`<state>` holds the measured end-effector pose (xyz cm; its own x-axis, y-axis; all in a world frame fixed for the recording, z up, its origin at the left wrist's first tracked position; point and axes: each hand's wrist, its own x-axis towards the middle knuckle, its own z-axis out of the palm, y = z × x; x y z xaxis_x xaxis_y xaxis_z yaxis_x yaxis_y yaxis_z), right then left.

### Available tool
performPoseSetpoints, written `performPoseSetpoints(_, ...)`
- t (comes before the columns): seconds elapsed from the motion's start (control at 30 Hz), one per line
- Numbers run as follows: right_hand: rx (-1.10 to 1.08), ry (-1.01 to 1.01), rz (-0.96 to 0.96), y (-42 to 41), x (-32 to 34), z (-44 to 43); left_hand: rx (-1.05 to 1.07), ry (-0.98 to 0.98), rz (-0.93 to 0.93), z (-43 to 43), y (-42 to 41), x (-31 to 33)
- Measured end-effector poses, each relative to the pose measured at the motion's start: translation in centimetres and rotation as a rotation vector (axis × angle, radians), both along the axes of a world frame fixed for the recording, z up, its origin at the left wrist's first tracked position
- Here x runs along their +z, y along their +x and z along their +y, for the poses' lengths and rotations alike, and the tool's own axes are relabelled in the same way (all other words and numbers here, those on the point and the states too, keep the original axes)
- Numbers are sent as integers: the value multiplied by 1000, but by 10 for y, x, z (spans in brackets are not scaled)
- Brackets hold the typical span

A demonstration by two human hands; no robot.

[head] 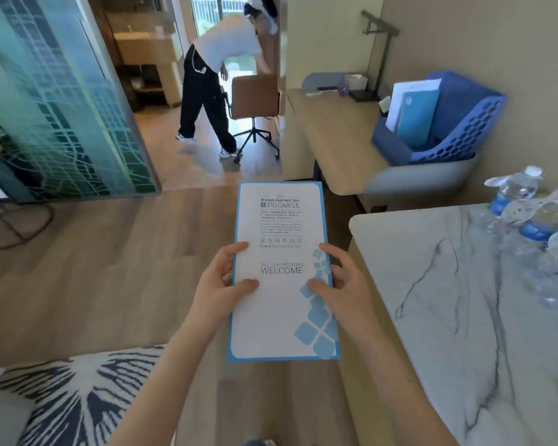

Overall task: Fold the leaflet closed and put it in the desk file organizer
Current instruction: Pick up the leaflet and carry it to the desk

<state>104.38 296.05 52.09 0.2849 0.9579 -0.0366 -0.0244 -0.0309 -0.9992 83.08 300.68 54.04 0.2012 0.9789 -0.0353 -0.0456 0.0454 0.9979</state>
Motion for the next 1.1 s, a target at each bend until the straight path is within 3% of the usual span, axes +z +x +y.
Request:
performPoseSetpoints(0.7, -152, 4, -34, 167, -2, 470, -149, -19, 36, 500, 175, 6)
performPoseSetpoints(1.1, -429, -48, -58, 268, -1, 630, -384, -35, 63, 713, 305, -8)
